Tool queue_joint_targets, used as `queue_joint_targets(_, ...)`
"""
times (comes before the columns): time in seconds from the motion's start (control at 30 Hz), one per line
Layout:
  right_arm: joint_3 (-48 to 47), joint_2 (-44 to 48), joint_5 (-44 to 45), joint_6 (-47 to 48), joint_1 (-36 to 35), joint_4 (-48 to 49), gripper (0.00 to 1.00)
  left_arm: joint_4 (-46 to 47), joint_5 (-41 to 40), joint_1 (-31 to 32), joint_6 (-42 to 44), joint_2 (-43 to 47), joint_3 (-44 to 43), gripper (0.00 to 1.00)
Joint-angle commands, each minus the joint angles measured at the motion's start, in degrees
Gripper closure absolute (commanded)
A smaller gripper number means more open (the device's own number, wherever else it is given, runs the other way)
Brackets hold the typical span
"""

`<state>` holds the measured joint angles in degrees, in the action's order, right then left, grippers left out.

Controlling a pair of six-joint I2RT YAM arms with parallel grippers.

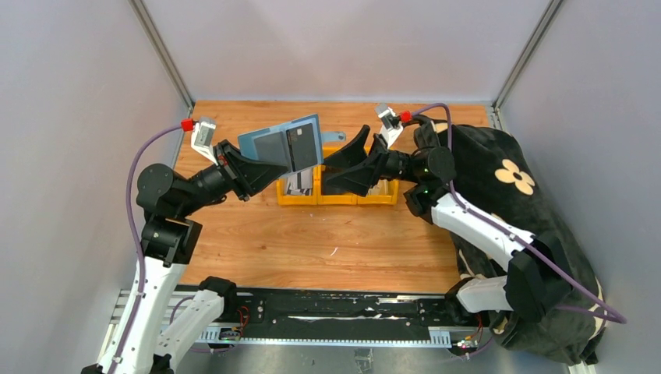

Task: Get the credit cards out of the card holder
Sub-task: Remove the credit card from the card holder.

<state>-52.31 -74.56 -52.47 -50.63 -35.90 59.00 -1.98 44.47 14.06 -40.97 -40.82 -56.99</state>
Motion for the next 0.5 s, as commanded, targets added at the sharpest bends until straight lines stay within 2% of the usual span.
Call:
queue_joint_targets(0.0,-0.6,-2.1,-0.1,-6.9,-1.8,14.7,0.23,4.5,-0.3,0.0,-2.8,-0.5,0.1,1.0)
queue_joint_targets(0.17,-1.9,-3.9,4.1,-7.6,-3.9,15.7,0.23,5.4,-0.1,0.0,-3.5,-0.4,1.6,1.0)
queue_joint_targets(0.33,-3.2,-6.4,9.5,-9.8,-4.6,15.5,0.4,5.7,0.6,0.0,-3.6,0.3,3.3,1.0)
queue_joint_targets(0.4,-4.2,-7.5,9.9,-11.1,-4.9,16.1,0.57,5.4,1.0,0.0,-3.4,0.8,4.6,1.0)
queue_joint_targets(0.47,-4.7,-8.2,9.5,-12.2,-4.8,15.9,0.86,3.8,1.0,0.0,-2.0,1.4,5.1,1.0)
